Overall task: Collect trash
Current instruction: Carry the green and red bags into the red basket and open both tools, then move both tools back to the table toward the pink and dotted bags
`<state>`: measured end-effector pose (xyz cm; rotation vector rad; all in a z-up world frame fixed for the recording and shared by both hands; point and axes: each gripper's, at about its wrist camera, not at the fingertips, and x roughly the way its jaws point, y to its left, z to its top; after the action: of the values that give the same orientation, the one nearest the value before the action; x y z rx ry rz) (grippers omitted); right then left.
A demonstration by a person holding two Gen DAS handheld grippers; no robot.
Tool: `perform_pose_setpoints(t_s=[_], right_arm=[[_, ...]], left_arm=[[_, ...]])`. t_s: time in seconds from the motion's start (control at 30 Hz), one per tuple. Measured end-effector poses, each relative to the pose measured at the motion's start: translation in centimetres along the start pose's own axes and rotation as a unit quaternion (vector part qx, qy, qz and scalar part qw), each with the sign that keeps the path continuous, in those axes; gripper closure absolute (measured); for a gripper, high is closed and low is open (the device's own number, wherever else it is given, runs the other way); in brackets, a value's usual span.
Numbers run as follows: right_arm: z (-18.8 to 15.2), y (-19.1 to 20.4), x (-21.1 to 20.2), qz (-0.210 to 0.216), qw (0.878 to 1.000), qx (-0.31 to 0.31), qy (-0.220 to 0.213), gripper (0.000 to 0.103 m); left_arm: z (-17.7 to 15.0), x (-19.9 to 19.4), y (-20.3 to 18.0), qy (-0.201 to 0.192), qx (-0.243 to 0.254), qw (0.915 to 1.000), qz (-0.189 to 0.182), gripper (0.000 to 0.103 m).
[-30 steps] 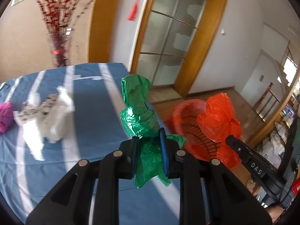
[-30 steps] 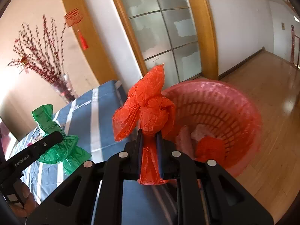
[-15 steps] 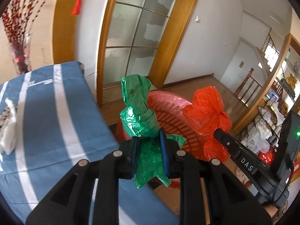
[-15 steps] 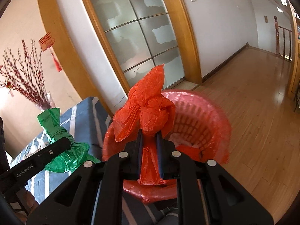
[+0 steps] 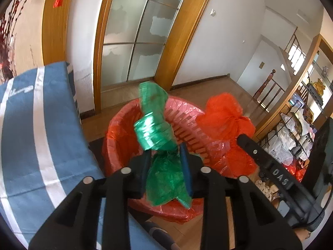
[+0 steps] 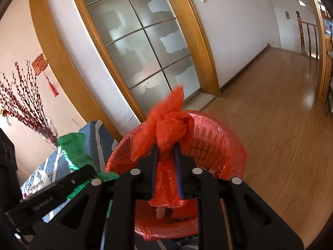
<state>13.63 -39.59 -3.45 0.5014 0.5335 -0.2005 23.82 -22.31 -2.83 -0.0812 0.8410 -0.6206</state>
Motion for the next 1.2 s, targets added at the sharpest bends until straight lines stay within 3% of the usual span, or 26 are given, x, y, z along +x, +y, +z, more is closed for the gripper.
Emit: perform_pose_setpoints(t_s=[0.13, 0.27, 0.4, 0.83, 1.2], right_arm=[[0.0, -0.9, 0.1, -0.005, 1.0, 0.013, 0.004, 0.071], [-0.2, -1.5, -0.2, -0.015, 1.0, 0.02, 0.005, 0.065], [-0.5, -1.7, -0.5, -0.027, 0.999, 0.019, 0.002, 0.059], [-1.4, 1.3, -0.9, -0.017, 1.0, -0.02, 0.012, 0.059], [-3.0, 7.4, -1.2, 0.023, 0.996, -0.079, 0.027, 0.059]], left_arm=[[-0.4, 0.8, 0.1, 0.01, -0.001, 0.9999, 0.005, 0.061], [-0.9, 0.5, 0.9, 0.011, -0.008, 0.9998, 0.016, 0.057], [-1.5, -1.1, 1.8, -0.004, -0.001, 0.9991, 0.043, 0.047], [-4.8, -7.6, 7.0, -0.031, -0.004, 0.9914, 0.127, 0.042], [-6.8, -13.6, 12.6, -0.062, -0.036, 0.9803, 0.184, 0.041]])
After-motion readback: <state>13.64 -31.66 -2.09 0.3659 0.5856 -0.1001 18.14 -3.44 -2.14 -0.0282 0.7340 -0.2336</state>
